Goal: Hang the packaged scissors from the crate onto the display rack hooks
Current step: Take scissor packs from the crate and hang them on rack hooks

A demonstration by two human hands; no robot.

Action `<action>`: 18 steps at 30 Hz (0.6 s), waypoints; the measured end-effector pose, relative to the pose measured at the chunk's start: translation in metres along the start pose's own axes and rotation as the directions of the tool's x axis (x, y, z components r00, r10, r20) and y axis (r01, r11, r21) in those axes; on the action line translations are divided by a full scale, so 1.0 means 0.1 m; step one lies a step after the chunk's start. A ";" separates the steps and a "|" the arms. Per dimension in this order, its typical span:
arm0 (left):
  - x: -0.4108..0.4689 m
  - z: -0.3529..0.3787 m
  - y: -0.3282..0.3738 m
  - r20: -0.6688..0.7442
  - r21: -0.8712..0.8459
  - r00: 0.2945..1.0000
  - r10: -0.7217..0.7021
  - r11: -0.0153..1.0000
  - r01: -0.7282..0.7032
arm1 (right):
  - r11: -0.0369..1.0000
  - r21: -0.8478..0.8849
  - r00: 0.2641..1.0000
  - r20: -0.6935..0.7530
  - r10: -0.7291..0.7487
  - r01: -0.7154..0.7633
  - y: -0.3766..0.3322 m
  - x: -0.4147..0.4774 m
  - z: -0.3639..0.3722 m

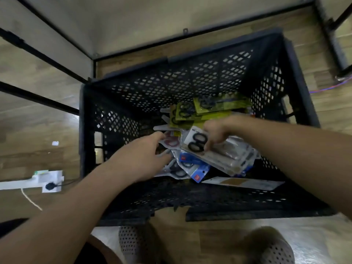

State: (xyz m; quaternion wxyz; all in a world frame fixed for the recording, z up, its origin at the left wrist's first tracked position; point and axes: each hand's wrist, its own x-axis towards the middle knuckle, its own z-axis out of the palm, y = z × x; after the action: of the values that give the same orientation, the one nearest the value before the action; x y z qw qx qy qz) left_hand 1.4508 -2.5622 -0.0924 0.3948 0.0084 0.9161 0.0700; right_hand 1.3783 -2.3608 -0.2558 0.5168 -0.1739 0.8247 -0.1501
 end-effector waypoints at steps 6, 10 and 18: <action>0.35 0.00 -0.02 0.038 -0.206 0.997 -0.061 0.976 0.067 | 0.813 0.578 0.988 0.063 -0.138 0.077 0.11 -0.37 -0.52; 0.37 -0.01 -0.12 0.095 -0.637 0.991 -0.091 0.759 0.131 | 0.555 0.816 0.962 -0.003 -0.273 0.160 -0.04 -0.39 -0.63; 0.44 -0.08 -0.17 -0.054 -0.804 0.982 -0.182 0.591 0.065 | 0.420 0.869 0.918 -0.092 -0.385 0.263 0.01 -0.44 -0.66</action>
State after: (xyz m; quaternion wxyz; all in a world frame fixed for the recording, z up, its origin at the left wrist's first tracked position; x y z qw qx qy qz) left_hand 1.4153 -2.5766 -0.1208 0.2999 -0.2370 0.8099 0.4450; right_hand 1.3366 -2.3360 -0.1936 0.5429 -0.0544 0.5529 -0.6298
